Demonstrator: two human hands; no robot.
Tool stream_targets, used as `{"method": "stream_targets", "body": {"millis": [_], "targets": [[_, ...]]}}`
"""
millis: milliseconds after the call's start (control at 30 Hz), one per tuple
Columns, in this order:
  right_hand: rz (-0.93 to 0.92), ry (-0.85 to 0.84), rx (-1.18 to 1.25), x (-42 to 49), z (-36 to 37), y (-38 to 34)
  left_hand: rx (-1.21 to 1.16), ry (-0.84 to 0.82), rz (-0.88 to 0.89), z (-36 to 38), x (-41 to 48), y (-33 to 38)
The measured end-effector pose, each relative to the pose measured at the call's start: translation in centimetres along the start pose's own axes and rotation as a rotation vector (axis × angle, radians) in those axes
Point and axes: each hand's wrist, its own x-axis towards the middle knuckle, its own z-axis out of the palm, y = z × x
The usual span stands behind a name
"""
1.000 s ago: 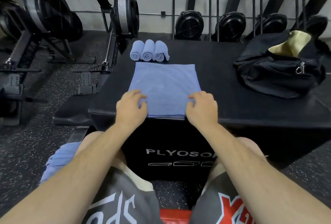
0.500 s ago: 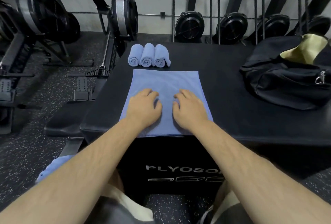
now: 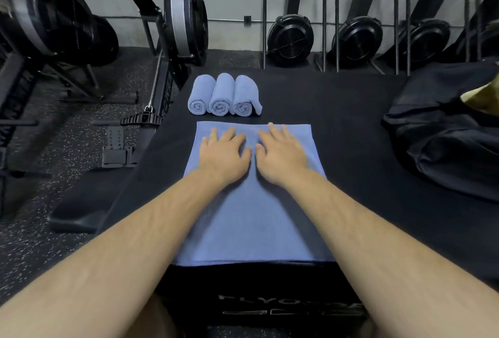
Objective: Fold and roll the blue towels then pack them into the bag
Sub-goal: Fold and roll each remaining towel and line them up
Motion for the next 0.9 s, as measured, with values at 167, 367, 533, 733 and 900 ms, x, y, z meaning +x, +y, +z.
{"method": "stream_targets", "body": {"millis": [167,367,533,733,900], "targets": [[0.087,-0.132,-0.035,2.0,2.3,0.8,0.057,-0.124,-0.09,1.1,3.2,-2.2],[0.174,-0.131,-0.055,1.8,1.9,0.6,0.122,-0.114,-0.14,0.2,3.7,-3.8],[0.057,-0.176,-0.042,-2.3,2.0,-2.6,0.119,-0.09,-0.04,0.4,-1.0,-3.6],[-0.022,-0.17,-0.011,-9.1,3.1,-6.2,0.113,-0.084,0.008,0.6,-8.9,-4.4],[-0.074,-0.161,0.007,-14.0,3.7,-8.4,0.12,-0.044,0.019,0.8,-14.6,-5.5]]}}
